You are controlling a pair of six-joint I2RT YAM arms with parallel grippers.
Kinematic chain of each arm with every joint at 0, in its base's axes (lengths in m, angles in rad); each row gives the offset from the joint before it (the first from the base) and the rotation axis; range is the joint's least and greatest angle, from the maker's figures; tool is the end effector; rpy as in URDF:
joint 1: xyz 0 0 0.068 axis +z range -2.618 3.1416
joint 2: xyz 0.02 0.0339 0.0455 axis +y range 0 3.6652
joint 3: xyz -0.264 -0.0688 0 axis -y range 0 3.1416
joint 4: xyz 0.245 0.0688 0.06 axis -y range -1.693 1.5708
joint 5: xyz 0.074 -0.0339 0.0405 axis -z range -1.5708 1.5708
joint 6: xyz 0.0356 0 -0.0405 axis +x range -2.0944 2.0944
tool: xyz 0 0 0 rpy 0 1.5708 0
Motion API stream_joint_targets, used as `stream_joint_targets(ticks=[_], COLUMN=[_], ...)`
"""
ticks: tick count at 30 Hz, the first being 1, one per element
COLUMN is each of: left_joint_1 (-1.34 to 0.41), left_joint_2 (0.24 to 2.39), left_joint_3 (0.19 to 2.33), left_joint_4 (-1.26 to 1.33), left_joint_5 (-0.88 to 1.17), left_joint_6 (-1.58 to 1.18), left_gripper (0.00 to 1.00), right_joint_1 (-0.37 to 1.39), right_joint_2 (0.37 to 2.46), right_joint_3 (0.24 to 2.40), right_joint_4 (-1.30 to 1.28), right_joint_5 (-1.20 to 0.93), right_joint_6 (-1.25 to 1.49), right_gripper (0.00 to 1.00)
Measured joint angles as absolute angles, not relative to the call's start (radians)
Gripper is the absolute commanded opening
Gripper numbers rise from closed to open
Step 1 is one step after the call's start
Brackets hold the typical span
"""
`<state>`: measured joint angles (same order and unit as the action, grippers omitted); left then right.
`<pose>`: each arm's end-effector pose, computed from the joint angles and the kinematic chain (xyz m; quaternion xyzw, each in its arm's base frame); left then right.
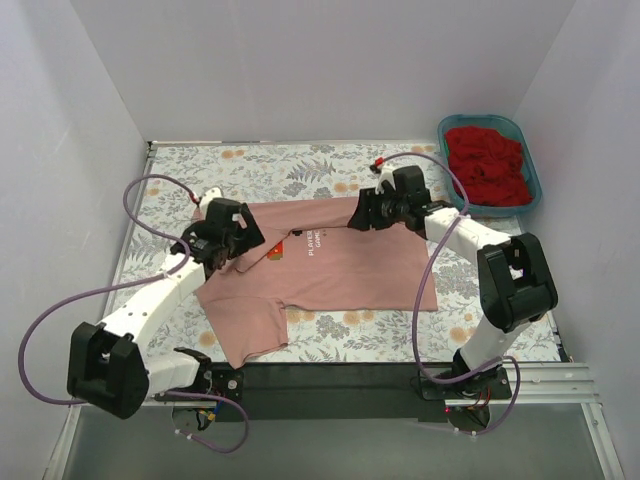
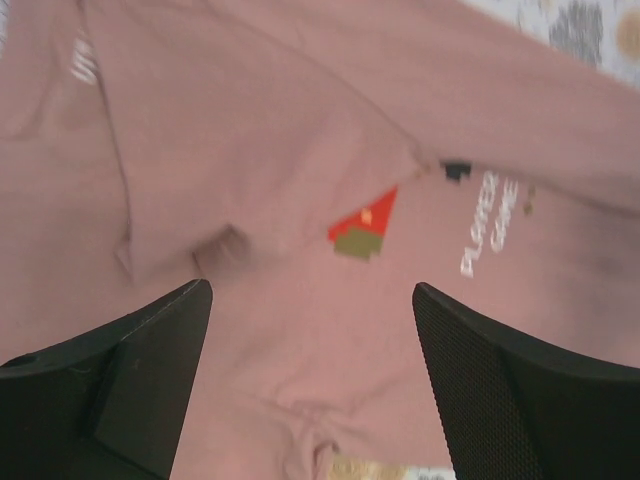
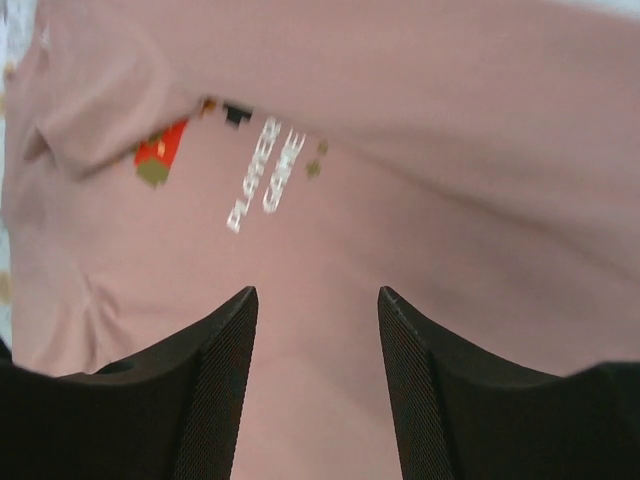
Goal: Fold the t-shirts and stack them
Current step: Fold the tshirt
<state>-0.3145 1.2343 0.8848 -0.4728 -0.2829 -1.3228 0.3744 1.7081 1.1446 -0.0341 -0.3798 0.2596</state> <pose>0.2476 -0.0701 0.2559 -0.4903 0.7819 -0.1746 0.3431 0.3524 0.1526 0.2346 -0.1379 0.8615 0.3017 0.3843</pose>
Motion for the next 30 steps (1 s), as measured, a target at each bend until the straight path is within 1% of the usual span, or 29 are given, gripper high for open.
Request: stream_joint_targets(ticks=[1, 6, 10, 11, 15, 18, 22, 25, 30], left_joint_1=[-0.361, -0.53, -0.609, -0.625, -0.682, -0.71, -0.72, -0.719, -0.719], left_joint_2=[1.211, 1.188, 1.296, 1.336, 1.47, 1.531, 1.584, 1.611, 1.67], left_joint_3=[0.864, 0.832, 0.853, 0.862, 0.9, 0.91, 0.911, 0.911, 0.909], left_joint_4=[-0.492, -0.54, -0.55, -0.551, -0.548, -0.529, -0.481, -0.446, -0.384], left_joint_5=[-0.285, -0.357, -0.43, -0.448, -0.538, -0.603, -0.667, -0.7, -0.748], left_joint_6=[-1.336, -1.34, -1.287, -1.271, -1.183, -1.104, -1.01, -0.957, -0.898], left_gripper=[0.82, 0.82, 0.7, 0.64, 0.58, 0.52, 0.51, 0.53, 0.53], right_joint_1=[0.394, 0.422, 0.422, 0.422, 0.422, 0.422, 0.422, 0.422, 0.422], right_joint_2=[1.693, 1.613, 1.519, 1.489, 1.409, 1.375, 1.352, 1.338, 1.32], right_joint_3=[1.102, 0.948, 0.868, 0.846, 0.786, 0.745, 0.705, 0.69, 0.674], right_joint_4=[-0.019, -0.014, -0.002, 0.003, 0.016, 0.021, 0.019, 0.018, 0.019], right_joint_5=[-0.388, -0.395, -0.387, -0.384, -0.384, -0.385, -0.384, -0.383, -0.378], right_joint_6=[0.263, 0.278, 0.282, 0.281, 0.281, 0.281, 0.277, 0.271, 0.26], right_gripper=[0.61, 0.66, 0.66, 0.66, 0.66, 0.66, 0.66, 0.66, 0.67])
